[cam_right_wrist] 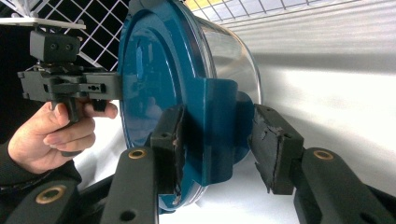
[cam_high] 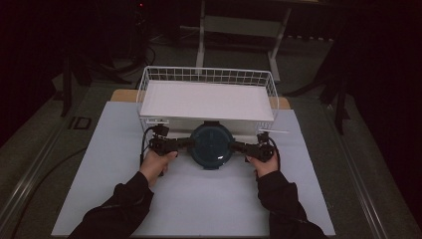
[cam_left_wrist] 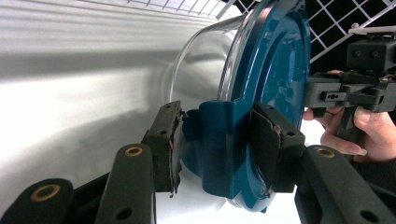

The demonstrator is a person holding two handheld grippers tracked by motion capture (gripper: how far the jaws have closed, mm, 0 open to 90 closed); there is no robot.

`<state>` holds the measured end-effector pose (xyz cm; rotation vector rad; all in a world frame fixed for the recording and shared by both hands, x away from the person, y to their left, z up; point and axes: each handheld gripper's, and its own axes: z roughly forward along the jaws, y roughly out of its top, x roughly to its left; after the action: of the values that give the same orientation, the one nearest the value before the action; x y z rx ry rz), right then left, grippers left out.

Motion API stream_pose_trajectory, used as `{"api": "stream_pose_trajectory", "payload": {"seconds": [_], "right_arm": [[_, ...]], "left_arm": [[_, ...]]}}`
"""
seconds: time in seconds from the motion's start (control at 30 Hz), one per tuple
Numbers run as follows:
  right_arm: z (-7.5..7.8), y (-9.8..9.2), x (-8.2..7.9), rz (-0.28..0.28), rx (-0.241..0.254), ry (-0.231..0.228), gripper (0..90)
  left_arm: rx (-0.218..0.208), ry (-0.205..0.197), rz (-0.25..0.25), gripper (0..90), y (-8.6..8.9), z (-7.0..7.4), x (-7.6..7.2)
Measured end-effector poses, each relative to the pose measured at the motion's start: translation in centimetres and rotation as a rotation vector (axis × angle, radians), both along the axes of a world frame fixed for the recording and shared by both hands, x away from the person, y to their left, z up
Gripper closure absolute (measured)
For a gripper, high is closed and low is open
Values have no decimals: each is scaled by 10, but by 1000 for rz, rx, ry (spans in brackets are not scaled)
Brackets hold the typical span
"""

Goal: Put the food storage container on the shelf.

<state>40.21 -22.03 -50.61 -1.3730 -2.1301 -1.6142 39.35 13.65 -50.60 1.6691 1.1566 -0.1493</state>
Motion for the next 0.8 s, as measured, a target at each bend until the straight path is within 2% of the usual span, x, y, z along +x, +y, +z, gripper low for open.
{"api": "stream_pose_trajectory", "payload": {"seconds": [0.1,0.13,0.17,0.2,0.23,0.4,0.43,0.47,0.57,0.6,0.63,0.7,0.77,0.8], "right_arm": [[-1,-1,0,-9,1,8,553],[0,0,0,-36,-24,7,539],[0,0,0,-36,-24,7,539],[0,0,0,-44,-38,-7,533],[1,1,0,-53,-47,-3,525],[3,3,1,-79,-54,-10,488],[4,4,2,-86,-63,-17,471],[4,5,2,-99,-71,-28,449],[4,6,2,-112,-76,-39,434],[4,6,2,-117,-78,-43,431],[4,6,2,-123,-85,-53,426],[6,8,2,-129,-111,-81,425],[8,10,1,-131,-128,-94,440],[8,11,1,-128,-137,-110,466]], "left_arm": [[0,-3,-17,548,-1,1,2],[1,4,5,541,-4,1,4],[1,4,5,536,-4,1,4],[2,-1,7,536,-3,-1,7],[14,-31,31,524,-5,-2,6],[33,-57,36,519,-4,-2,9],[27,-64,63,519,-5,-4,10],[20,-59,67,468,-5,-5,11],[14,-65,79,431,-5,-6,11],[23,-73,83,427,-5,-6,11],[49,-92,72,404,-5,-6,10],[54,-113,78,398,-6,-5,8],[71,-140,59,353,-7,-5,7],[63,-151,47,319,-6,-5,6]]}}
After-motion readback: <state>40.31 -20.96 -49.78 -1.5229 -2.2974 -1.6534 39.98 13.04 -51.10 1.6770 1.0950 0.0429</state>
